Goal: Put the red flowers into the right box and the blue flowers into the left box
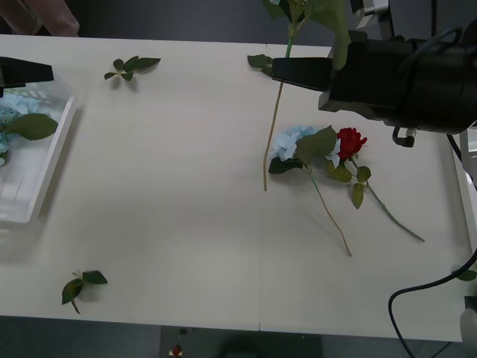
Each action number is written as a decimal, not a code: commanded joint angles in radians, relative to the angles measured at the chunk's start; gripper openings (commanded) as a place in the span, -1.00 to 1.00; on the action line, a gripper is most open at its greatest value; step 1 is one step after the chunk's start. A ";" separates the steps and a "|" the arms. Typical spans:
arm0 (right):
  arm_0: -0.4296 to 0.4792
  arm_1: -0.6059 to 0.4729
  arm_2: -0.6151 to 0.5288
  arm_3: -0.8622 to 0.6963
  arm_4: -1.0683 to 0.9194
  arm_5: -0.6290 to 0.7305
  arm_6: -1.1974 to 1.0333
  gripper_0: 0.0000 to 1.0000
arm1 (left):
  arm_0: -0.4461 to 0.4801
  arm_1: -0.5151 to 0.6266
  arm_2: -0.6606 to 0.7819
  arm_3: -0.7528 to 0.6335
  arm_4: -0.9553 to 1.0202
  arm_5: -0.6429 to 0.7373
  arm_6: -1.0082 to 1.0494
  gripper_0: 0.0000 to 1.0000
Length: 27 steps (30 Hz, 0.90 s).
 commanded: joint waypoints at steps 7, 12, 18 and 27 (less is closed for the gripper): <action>-0.039 -0.001 0.005 -0.018 0.019 -0.015 -0.033 -1.00 | 0.012 -0.190 -0.003 -0.356 -0.136 0.061 0.220 1.00; -0.039 -0.001 0.005 -0.018 0.019 -0.014 -0.030 -1.00 | -0.010 -0.261 -0.031 -0.449 -0.136 0.069 0.327 1.00; -0.039 -0.001 0.005 -0.018 0.019 -0.014 -0.030 -1.00 | -0.051 -0.338 -0.122 -0.552 -0.164 0.035 0.446 1.00; -0.039 -0.001 0.005 -0.018 0.019 -0.014 -0.030 -1.00 | -0.082 -0.404 -0.264 -0.637 -0.262 0.009 0.528 1.00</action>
